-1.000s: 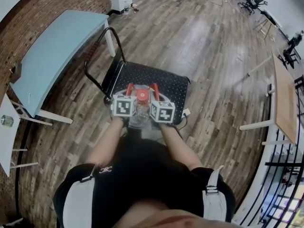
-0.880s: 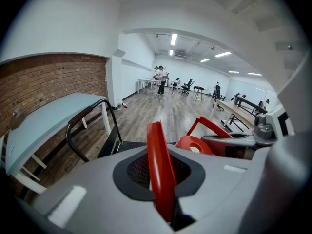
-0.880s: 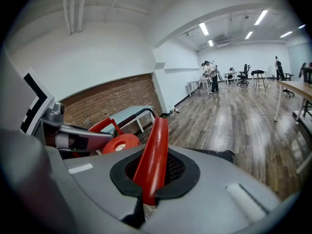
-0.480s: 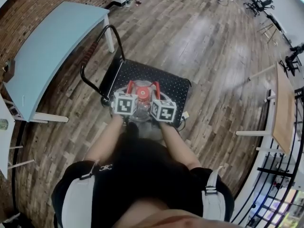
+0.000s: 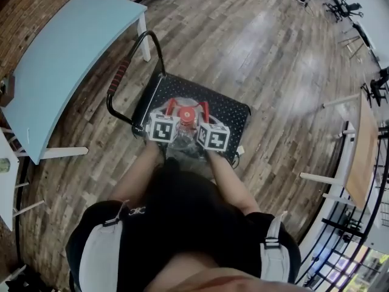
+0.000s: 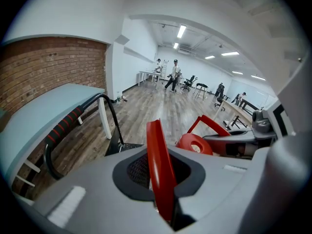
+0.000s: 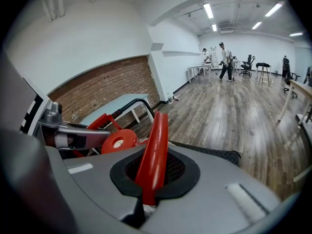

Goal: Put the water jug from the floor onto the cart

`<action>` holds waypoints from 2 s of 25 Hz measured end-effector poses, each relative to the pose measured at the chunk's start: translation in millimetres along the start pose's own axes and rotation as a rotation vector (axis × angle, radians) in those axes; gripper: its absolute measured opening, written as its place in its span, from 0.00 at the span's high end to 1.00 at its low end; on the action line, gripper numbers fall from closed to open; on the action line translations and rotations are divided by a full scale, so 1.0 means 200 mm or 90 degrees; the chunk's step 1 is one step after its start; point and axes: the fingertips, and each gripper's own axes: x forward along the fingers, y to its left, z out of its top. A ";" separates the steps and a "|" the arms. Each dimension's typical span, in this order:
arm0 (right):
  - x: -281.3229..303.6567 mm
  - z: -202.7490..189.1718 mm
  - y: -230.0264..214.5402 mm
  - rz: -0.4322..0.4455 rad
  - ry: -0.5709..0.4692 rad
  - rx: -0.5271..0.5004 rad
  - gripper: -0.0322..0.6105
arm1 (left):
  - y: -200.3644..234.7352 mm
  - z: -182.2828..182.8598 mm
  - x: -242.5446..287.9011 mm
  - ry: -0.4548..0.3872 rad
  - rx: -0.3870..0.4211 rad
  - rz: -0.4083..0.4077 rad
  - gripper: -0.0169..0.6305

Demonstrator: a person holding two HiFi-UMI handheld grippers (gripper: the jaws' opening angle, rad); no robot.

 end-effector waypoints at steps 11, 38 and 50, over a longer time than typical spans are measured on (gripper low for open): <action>0.44 0.15 0.05 0.007 0.076 -0.023 0.93 | 0.35 0.13 0.27 0.009 -0.022 0.009 0.94; 1.39 -0.13 0.05 0.031 0.169 -0.073 0.93 | 0.92 -0.34 1.01 0.081 -0.178 0.106 0.94; 1.38 -0.14 0.02 0.028 0.194 -0.083 0.80 | 1.05 -0.48 0.96 0.125 -0.221 0.150 0.61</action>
